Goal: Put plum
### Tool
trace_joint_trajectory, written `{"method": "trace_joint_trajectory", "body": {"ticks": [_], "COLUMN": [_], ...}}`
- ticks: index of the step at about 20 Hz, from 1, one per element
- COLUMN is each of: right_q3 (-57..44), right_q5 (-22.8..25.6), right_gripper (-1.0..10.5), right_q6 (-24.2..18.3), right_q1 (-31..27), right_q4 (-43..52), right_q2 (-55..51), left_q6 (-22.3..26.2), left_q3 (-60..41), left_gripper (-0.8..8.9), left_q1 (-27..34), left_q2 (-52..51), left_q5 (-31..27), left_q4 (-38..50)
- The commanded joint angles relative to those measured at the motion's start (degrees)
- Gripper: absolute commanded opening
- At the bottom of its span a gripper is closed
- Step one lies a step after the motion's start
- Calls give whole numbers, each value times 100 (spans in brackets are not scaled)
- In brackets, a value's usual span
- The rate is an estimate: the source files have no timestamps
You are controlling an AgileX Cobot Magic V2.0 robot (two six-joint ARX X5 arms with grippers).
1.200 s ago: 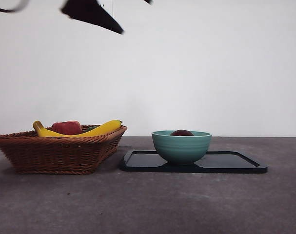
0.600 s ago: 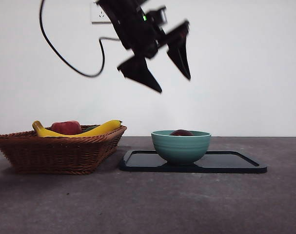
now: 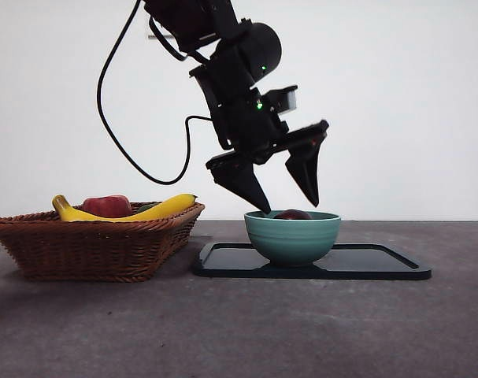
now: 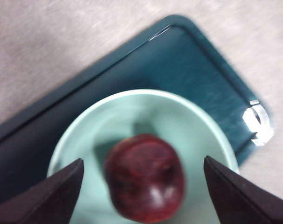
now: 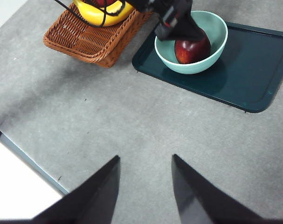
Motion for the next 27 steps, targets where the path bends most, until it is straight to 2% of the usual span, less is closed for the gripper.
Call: {"method": "trace_joint_trajectory", "body": {"ticks": [1, 18, 22, 27], "right_q3": [44, 44, 44, 44], "right_q5": [-11, -9, -11, -9], "right_gripper": [177, 177, 177, 177], "right_q6": [98, 96, 96, 94], "right_q1": [28, 31, 31, 28], "right_q4": [35, 42, 42, 44], "right_q2": [20, 20, 20, 20], "left_q6": [160, 162, 170, 179], "left_q3": [164, 164, 164, 164], "left_gripper": [404, 400, 301, 244], "left_q1": [-94, -179, -199, -210], "left_q2": [208, 439, 439, 439], "left_q5": [-105, -107, -127, -127], "left_q4": [42, -7, -48, -50]}}
